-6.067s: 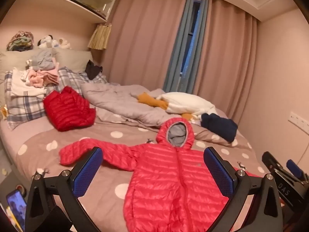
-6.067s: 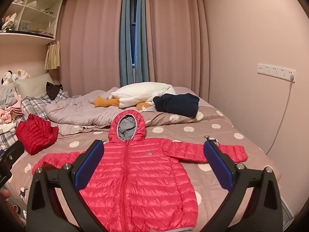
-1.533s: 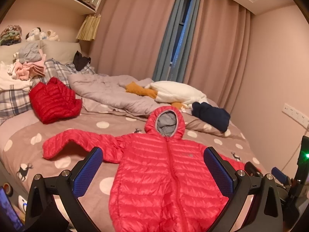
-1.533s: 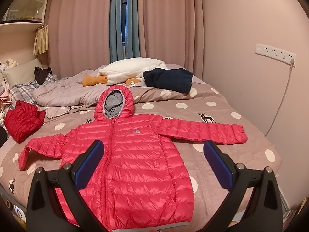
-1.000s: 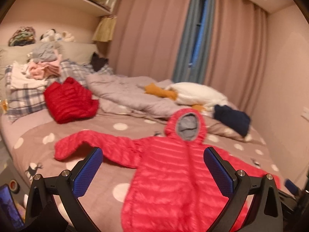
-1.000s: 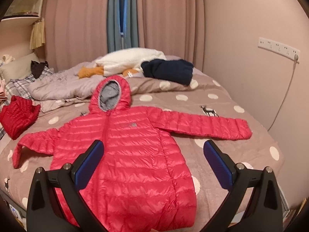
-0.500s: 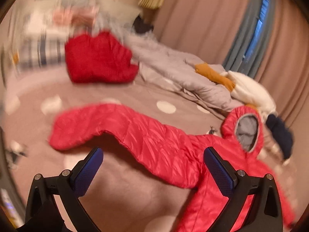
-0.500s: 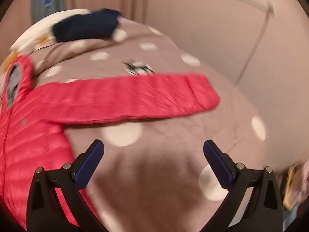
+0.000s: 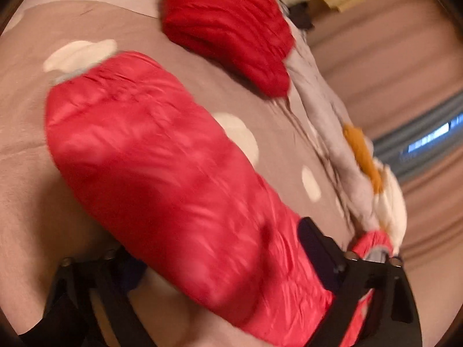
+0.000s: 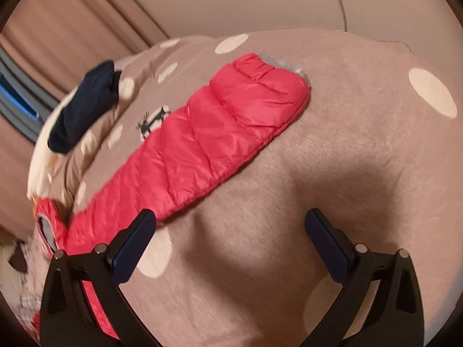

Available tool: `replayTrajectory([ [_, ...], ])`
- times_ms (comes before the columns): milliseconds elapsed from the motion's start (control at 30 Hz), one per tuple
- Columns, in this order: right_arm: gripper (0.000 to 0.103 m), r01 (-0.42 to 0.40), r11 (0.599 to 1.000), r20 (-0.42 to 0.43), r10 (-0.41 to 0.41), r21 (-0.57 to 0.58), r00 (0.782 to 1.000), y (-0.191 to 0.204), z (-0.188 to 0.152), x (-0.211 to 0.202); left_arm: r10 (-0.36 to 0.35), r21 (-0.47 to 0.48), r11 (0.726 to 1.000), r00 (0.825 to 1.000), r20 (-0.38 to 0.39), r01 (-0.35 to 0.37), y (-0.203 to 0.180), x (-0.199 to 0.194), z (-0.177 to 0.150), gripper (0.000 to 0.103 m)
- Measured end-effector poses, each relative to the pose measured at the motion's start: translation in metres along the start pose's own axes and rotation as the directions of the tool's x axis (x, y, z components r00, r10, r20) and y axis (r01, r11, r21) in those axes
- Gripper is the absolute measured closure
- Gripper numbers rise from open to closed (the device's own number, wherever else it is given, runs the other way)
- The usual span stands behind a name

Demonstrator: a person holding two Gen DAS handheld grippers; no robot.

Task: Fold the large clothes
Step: 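Grasp one sleeve cuff with the right gripper while the left gripper grasps the other sleeve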

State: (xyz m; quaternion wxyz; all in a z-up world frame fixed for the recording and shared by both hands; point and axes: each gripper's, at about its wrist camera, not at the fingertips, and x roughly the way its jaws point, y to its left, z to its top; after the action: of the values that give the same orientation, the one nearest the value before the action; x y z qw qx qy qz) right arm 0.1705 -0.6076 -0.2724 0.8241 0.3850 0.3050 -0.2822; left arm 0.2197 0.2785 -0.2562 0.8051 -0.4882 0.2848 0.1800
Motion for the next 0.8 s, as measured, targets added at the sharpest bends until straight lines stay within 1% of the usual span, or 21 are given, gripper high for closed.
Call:
replayTrajectory([
  [100,0.0,-0.116,0.989,0.012,0.116,0.094,0.993,-0.005,0.001,0.005,-0.062,-0.07,0.996,0.998,0.018,0.063,0.011,-0.01,0.008,0.012],
  [133,0.0,-0.142,0.981,0.026,0.139,0.132,0.99,-0.009,0.002,0.006,-0.07,-0.082,0.994,0.997,0.022,0.072,0.015,-0.01,0.011,0.012],
  [167,0.0,-0.157,0.976,0.037,0.153,0.153,0.987,-0.012,0.001,0.004,-0.073,-0.086,0.994,0.997,0.022,0.074,0.019,-0.009,0.014,0.015],
  [200,0.0,-0.175,0.969,0.044,0.17,0.173,0.985,-0.015,0.002,0.004,-0.067,-0.092,0.993,0.998,0.019,0.068,0.023,-0.009,0.015,0.025],
  [233,0.0,-0.19,0.964,0.044,0.185,0.184,0.982,-0.016,0.003,0.003,-0.053,-0.109,0.993,0.998,0.019,0.054,0.03,-0.01,0.018,0.032],
  [300,0.002,-0.193,0.965,0.027,0.191,0.176,0.981,-0.015,0.005,0.002,-0.036,-0.178,0.983,0.999,0.001,0.035,0.043,-0.015,0.02,0.055],
  [367,0.002,-0.194,0.97,0.014,0.194,0.148,0.981,-0.012,0.005,0.001,-0.022,-0.21,0.977,1.0,-0.012,0.019,0.052,-0.016,0.024,0.066],
  [400,0.001,-0.201,0.969,0.014,0.201,0.146,0.979,-0.012,0.005,0.0,-0.023,-0.227,0.974,1.0,-0.013,0.02,0.055,-0.017,0.024,0.069],
  [467,0.001,-0.231,0.957,0.032,0.229,0.173,0.973,-0.018,0.004,-0.003,-0.021,-0.219,0.976,1.0,-0.002,0.02,0.056,-0.017,0.023,0.071],
  [533,0.001,-0.276,0.936,0.059,0.269,0.217,0.961,-0.023,0.006,-0.002,0.031,-0.16,0.987,0.999,0.009,-0.029,0.049,-0.019,0.02,0.072],
  [600,0.003,-0.308,0.919,0.073,0.299,0.246,0.951,-0.032,0.009,-0.002,0.07,-0.119,0.991,0.997,0.015,-0.068,0.039,-0.015,0.017,0.073],
  [633,0.007,-0.327,0.909,0.078,0.318,0.258,0.945,-0.036,0.01,-0.003,0.076,-0.115,0.991,0.997,0.015,-0.074,0.039,-0.012,0.017,0.073],
  [700,0.015,-0.358,0.889,0.084,0.349,0.286,0.933,-0.039,0.015,0.0,0.073,-0.139,0.988,0.997,0.012,-0.07,0.044,-0.011,0.019,0.074],
  [767,0.033,-0.353,0.877,0.085,0.345,0.326,0.935,-0.041,0.019,0.007,0.065,-0.158,0.985,0.998,0.011,-0.062,0.047,-0.009,0.021,0.074],
  [800,0.038,-0.342,0.876,0.08,0.335,0.341,0.939,-0.042,0.021,0.011,0.066,-0.159,0.985,0.998,0.011,-0.063,0.048,-0.01,0.021,0.074],
])
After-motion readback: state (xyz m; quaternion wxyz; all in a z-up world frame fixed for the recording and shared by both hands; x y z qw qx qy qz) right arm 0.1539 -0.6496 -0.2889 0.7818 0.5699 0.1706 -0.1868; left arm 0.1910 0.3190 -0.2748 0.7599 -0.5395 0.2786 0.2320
